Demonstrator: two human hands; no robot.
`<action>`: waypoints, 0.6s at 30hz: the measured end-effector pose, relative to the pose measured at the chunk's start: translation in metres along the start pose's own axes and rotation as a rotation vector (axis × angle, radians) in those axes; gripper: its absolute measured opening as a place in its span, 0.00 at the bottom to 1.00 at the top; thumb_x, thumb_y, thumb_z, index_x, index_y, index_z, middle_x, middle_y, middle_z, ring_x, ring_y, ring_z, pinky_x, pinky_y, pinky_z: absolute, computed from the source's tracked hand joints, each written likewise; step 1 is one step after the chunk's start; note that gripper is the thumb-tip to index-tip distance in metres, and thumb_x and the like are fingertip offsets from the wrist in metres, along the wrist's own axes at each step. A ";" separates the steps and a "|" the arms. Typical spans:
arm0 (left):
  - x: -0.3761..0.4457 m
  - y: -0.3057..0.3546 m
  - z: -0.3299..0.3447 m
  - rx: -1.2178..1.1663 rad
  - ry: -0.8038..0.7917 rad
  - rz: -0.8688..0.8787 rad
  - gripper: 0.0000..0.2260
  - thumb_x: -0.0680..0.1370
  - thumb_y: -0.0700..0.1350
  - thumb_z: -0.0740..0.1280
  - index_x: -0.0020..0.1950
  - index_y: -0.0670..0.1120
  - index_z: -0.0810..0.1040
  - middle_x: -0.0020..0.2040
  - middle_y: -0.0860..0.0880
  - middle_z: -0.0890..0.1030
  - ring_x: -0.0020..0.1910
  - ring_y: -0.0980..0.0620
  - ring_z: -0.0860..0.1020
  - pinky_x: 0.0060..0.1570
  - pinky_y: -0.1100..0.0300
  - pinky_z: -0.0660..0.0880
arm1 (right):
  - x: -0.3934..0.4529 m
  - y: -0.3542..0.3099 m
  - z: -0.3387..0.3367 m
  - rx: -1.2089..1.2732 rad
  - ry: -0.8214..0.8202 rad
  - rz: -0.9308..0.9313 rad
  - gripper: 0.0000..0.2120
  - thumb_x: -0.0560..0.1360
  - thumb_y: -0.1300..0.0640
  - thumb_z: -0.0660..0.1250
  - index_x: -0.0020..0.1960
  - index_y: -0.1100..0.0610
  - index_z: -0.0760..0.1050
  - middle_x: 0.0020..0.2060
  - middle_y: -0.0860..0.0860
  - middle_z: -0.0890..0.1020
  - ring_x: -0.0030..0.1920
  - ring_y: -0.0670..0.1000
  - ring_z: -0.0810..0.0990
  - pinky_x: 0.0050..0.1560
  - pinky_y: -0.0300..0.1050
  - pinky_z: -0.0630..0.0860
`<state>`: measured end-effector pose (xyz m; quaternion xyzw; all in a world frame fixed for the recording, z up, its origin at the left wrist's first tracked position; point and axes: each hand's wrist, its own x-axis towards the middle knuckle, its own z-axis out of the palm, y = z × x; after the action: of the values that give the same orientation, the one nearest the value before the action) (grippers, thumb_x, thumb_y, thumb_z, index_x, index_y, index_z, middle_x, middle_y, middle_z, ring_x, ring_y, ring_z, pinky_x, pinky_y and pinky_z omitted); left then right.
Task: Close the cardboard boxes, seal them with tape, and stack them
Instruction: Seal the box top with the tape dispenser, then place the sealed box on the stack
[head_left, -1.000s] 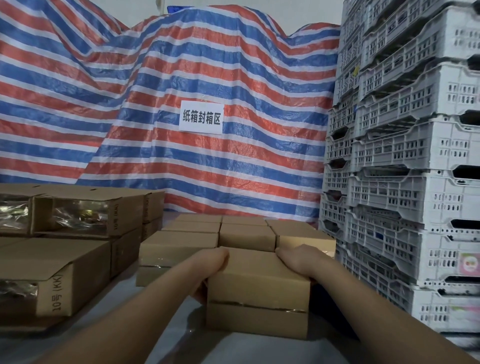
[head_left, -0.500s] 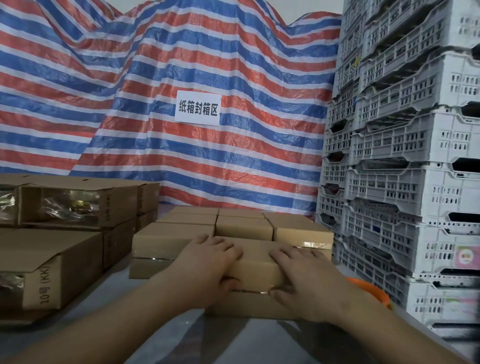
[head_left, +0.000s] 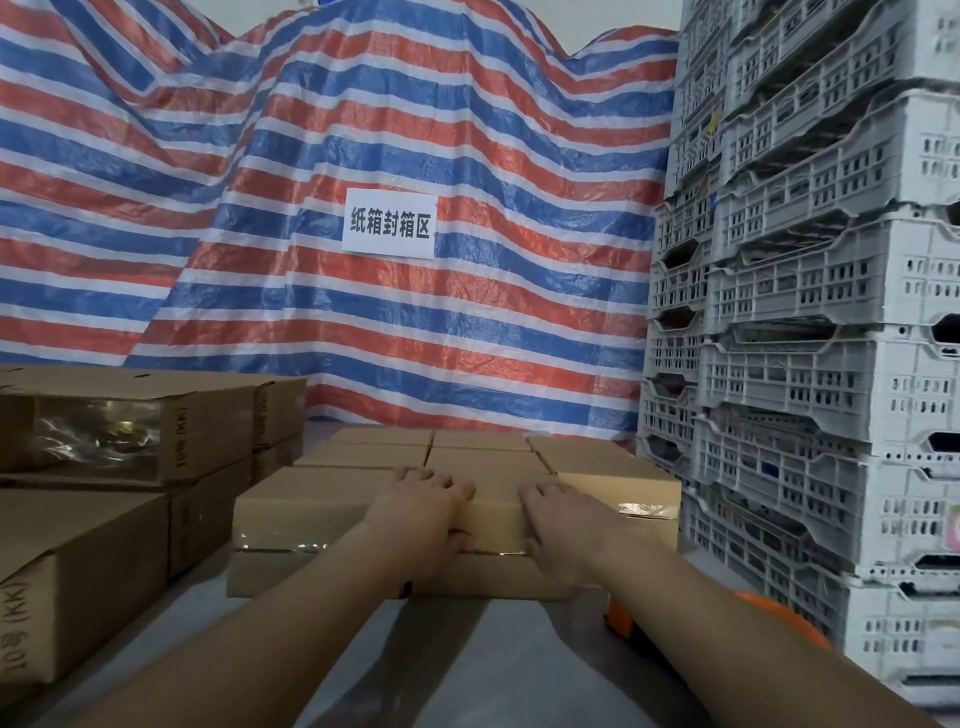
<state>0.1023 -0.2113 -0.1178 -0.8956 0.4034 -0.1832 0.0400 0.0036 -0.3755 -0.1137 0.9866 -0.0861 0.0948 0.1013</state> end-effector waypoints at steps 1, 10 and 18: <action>0.002 -0.001 0.002 -0.015 0.002 -0.006 0.27 0.80 0.61 0.60 0.77 0.54 0.59 0.75 0.49 0.66 0.74 0.45 0.63 0.73 0.45 0.56 | 0.001 -0.002 0.001 0.015 0.002 0.009 0.26 0.80 0.52 0.63 0.74 0.59 0.60 0.70 0.60 0.70 0.71 0.59 0.66 0.70 0.52 0.66; -0.031 0.002 0.002 -0.105 0.198 0.006 0.30 0.82 0.59 0.55 0.80 0.49 0.52 0.78 0.47 0.60 0.76 0.47 0.59 0.75 0.50 0.53 | -0.014 -0.014 0.010 0.013 0.198 0.089 0.36 0.80 0.36 0.55 0.80 0.56 0.52 0.79 0.56 0.58 0.79 0.57 0.54 0.78 0.60 0.48; -0.111 -0.018 -0.009 -0.298 0.331 -0.077 0.16 0.83 0.56 0.55 0.44 0.52 0.77 0.41 0.53 0.79 0.41 0.54 0.77 0.47 0.55 0.75 | -0.058 -0.068 0.008 0.315 0.389 -0.098 0.14 0.80 0.43 0.59 0.38 0.48 0.69 0.38 0.43 0.74 0.41 0.43 0.74 0.38 0.38 0.67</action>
<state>0.0447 -0.1168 -0.1384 -0.8640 0.3925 -0.2677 -0.1665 -0.0380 -0.3033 -0.1455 0.9564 -0.0012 0.2900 -0.0347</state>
